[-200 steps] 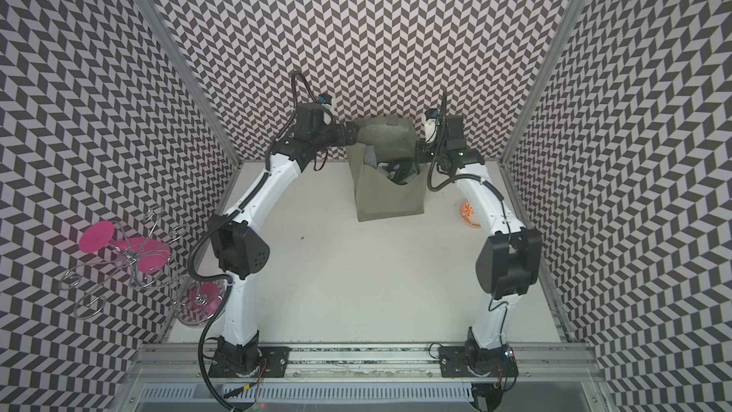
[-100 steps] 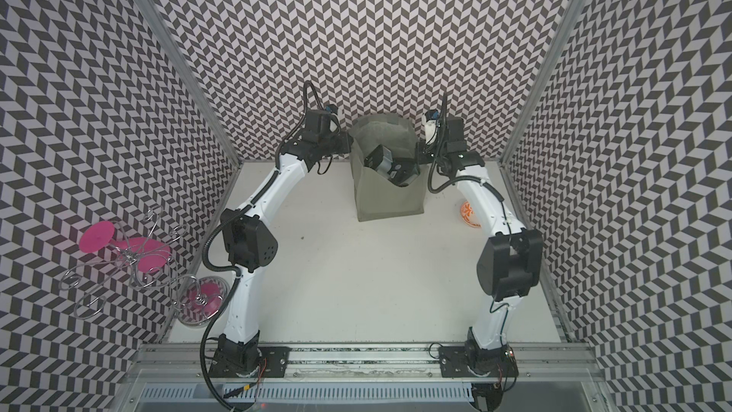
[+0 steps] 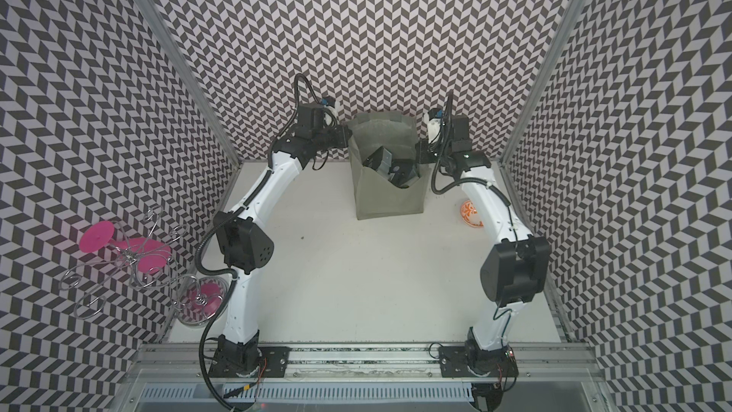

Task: Put the alarm clock into the canvas bag
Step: Adjust the canvas bag at the center of the board.

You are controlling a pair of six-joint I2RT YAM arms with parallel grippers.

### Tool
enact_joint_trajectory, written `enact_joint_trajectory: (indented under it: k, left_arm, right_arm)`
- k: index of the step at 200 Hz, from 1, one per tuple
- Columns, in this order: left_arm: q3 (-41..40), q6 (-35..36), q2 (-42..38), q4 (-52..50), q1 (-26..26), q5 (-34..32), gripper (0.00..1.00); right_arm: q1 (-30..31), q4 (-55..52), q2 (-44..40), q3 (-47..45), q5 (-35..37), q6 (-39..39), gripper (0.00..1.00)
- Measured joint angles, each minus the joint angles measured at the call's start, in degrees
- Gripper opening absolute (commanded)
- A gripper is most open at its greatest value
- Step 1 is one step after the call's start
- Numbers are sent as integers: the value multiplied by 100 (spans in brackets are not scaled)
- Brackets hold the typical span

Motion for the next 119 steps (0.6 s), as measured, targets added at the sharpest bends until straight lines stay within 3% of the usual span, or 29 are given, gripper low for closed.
enact_joint_trajectory:
  k: [63, 119]
  left_arm:
    - [-122, -15, -267, -11, 138, 105, 0]
    - [-1213, -70, -737, 463, 315, 151, 0]
  right_arm:
    - [151, 7, -282, -374, -170, 173, 0]
    - [205, 540, -509, -944, -317, 269, 0]
